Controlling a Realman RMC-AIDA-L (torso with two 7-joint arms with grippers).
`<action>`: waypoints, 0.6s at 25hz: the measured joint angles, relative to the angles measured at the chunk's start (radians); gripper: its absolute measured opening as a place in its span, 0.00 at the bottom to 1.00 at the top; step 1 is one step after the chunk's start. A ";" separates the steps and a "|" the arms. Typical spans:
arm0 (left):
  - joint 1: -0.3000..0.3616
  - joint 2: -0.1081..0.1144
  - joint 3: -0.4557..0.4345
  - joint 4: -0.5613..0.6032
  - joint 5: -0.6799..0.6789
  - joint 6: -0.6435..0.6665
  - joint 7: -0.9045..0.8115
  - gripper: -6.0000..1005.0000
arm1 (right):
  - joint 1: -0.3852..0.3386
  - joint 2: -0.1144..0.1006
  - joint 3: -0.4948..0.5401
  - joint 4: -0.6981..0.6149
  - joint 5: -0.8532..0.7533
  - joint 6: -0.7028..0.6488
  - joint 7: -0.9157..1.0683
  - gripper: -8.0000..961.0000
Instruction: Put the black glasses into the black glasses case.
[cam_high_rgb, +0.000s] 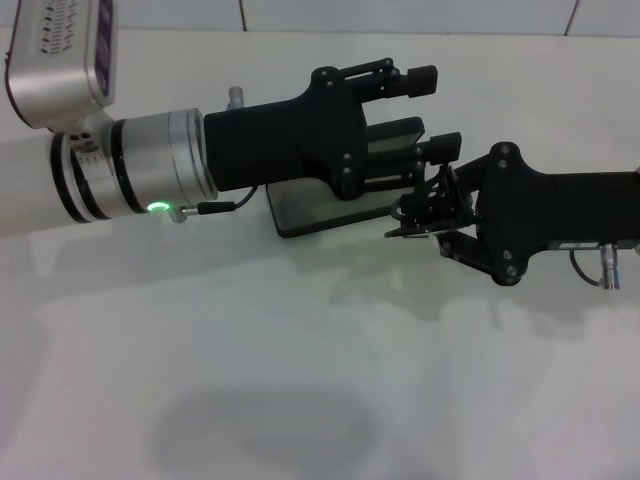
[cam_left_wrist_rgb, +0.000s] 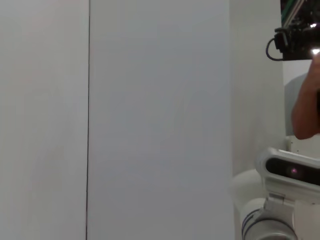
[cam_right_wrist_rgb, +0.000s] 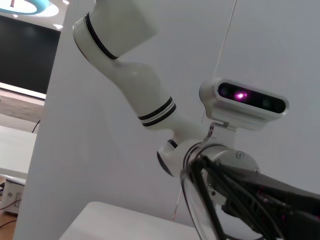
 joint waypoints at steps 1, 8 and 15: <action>-0.001 0.000 0.000 0.000 0.003 0.000 0.002 0.71 | 0.000 0.000 0.000 0.000 0.000 0.000 0.001 0.13; -0.011 0.003 0.001 -0.008 0.033 0.000 0.010 0.71 | -0.003 -0.004 0.001 0.000 -0.004 0.000 0.003 0.13; 0.039 0.005 -0.001 -0.054 -0.121 -0.001 0.007 0.71 | -0.027 -0.006 -0.001 -0.037 -0.039 0.063 0.006 0.14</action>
